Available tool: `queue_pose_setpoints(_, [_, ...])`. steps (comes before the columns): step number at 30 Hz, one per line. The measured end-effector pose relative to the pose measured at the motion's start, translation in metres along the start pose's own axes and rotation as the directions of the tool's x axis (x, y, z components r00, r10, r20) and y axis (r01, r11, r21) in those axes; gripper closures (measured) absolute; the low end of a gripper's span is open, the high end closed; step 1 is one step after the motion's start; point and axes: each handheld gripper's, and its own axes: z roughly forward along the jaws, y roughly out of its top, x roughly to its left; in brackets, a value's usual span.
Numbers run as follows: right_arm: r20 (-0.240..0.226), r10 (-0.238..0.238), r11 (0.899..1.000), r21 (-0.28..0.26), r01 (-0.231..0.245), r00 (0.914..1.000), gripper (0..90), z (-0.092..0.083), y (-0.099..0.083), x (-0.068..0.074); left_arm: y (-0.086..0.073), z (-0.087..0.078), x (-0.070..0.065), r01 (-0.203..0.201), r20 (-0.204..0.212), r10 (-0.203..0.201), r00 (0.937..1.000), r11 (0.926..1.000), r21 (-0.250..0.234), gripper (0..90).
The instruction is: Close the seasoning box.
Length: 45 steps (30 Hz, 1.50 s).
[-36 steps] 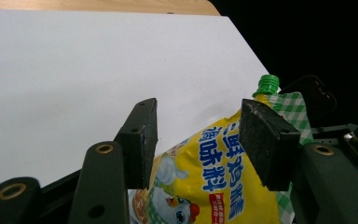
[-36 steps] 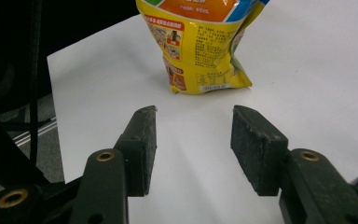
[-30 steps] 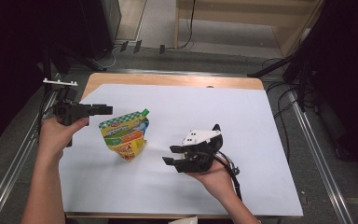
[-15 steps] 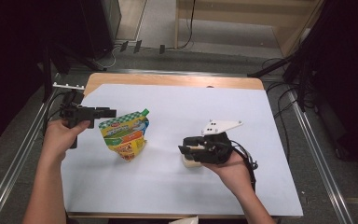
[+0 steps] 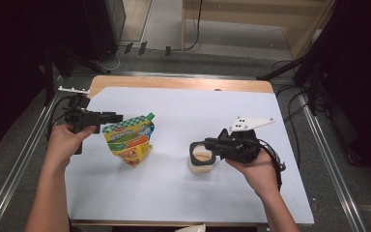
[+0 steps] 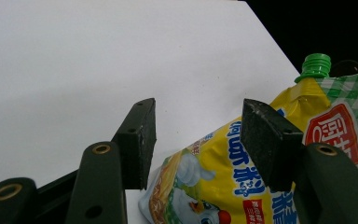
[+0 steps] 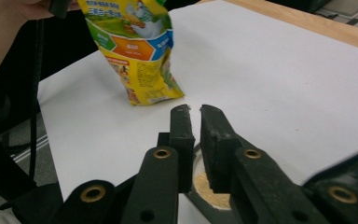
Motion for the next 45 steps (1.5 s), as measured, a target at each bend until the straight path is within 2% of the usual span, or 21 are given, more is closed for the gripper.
queue_pose_setpoints(5, [0.011,0.014,1.0,-0.015,-0.013,0.9998,90.0,-0.012,0.0,-0.009,0.0,0.0,0.0,-0.002,0.001,0.002,1.0,1.0,0.003,46.2])
queue_pose_setpoints(7, [0.032,0.025,1.0,-0.019,-0.025,0.9992,90.0,-0.021,0.001,-0.014,0.0,0.0,0.0,-0.001,-0.001,0.001,1.0,1.0,0.003,46.1])
queue_pose_setpoints(14, [0.068,0.046,0.998,-0.05,-0.043,0.9966,90.0,-0.035,-0.001,-0.026,-0.001,0.001,0.001,-0.001,-0.002,0.001,1.0,1.0,0.006,45.6])
queue_pose_setpoints(18, [0.094,0.064,0.996,-0.062,-0.058,0.9935,90.0,-0.042,-0.003,-0.033,-0.001,0.001,0.0,-0.004,-0.002,0.004,1.0,1.0,0.006,45.5])
queue_pose_setpoints(19, [0.114,0.072,0.996,-0.063,-0.065,0.9909,90.0,-0.045,-0.005,-0.038,-0.001,0.001,0.0,-0.006,-0.004,0.006,1.0,1.0,0.005,45.6])
queue_pose_setpoints(22, [0.121,0.084,0.995,-0.067,-0.076,0.9891,90.0,-0.046,-0.008,-0.042,-0.001,0.001,0.001,-0.007,-0.005,0.007,1.0,1.0,0.006,45.7])
queue_pose_setpoints(26, [0.136,0.106,0.993,-0.061,-0.099,0.985,90.0,-0.043,-0.014,-0.051,-0.001,0.001,0.001,-0.005,-0.001,0.005,1.0,1.0,0.004,45.0])
queue_pose_setpoints(35, [0.13,0.137,0.991,-0.009,-0.137,0.982,90.0,-0.02,-0.032,-0.065,-0.001,-0.001,0.002,0.0,0.002,0.0,1.0,1.0,-0.003,44.7])
queue_pose_setpoints(40, [0.105,0.15,0.988,0.032,-0.154,0.9831,90.0,-0.005,-0.038,-0.064,-0.001,0.0,0.001,-0.003,0.004,0.003,1.0,1.0,0.003,44.4])
queue_pose_setpoints(45, [0.12,0.134,0.989,0.053,-0.141,0.9837,90.0,0.001,-0.038,-0.06,-0.001,0.001,0.0,-0.004,0.003,0.004,1.0,1.0,0.004,44.3])
